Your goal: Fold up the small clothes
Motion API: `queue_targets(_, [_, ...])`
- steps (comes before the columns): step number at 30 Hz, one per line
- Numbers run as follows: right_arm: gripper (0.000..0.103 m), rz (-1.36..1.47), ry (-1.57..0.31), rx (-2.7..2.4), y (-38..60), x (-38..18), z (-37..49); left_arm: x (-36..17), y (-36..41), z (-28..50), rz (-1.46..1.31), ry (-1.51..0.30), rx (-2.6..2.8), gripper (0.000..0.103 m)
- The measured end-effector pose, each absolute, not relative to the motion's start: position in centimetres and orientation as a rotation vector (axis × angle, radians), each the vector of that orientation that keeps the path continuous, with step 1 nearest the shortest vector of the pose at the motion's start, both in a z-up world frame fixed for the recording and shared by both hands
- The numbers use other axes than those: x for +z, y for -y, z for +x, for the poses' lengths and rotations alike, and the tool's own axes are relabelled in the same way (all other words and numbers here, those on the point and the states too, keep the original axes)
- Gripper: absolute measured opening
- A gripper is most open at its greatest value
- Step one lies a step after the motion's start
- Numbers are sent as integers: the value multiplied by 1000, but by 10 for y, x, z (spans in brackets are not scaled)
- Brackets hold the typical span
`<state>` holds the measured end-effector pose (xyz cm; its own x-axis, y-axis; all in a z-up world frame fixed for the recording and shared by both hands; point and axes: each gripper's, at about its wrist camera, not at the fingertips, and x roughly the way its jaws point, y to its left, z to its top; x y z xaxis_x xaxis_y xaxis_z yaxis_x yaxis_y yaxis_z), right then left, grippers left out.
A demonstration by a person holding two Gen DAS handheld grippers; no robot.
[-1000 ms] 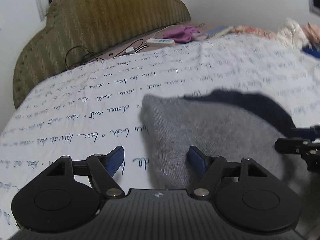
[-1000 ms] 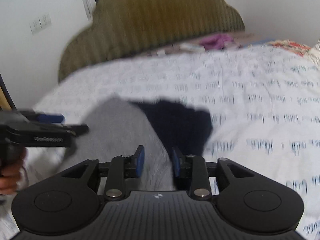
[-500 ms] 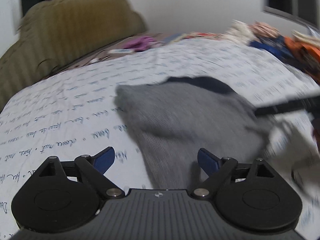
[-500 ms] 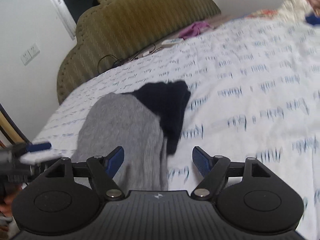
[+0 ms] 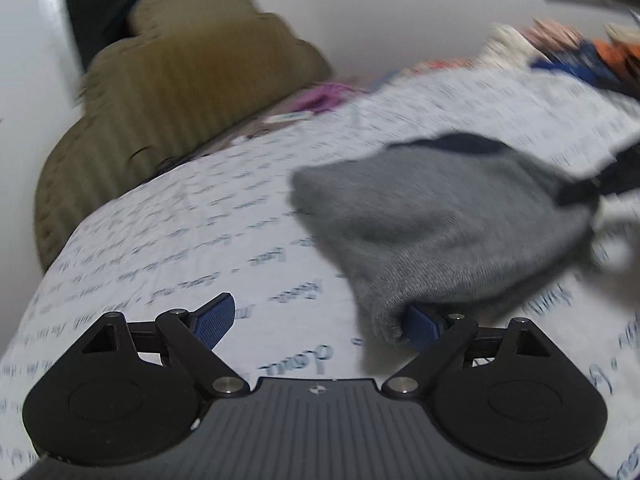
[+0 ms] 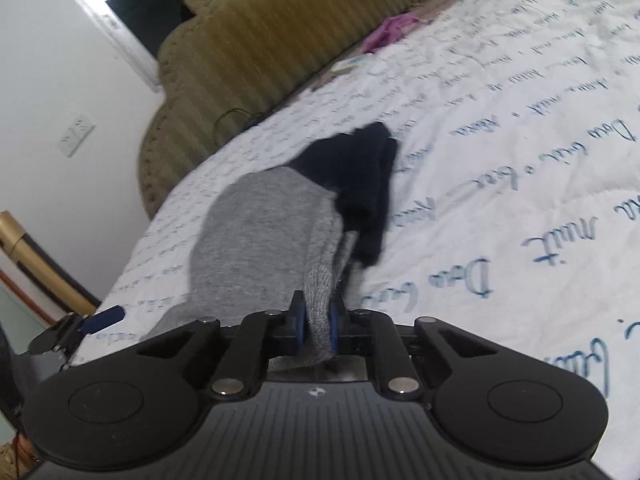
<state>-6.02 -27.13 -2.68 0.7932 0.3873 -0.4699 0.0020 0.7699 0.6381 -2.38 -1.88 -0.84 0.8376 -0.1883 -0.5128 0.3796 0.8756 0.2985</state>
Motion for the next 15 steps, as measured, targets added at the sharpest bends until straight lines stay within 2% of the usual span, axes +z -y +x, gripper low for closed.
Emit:
queue_targets(6, [11,490,-682,207,244,-24,-57,-20,5,-14,339,-633,-305,86])
queue_targets(10, [12,502,-681,184,248,-27,-63,-8,5,-29,354,-593,-325,86])
queue_targets(15, [12,390,-585,98,239,0,-74,27,7,-31,263,-548,-377,91])
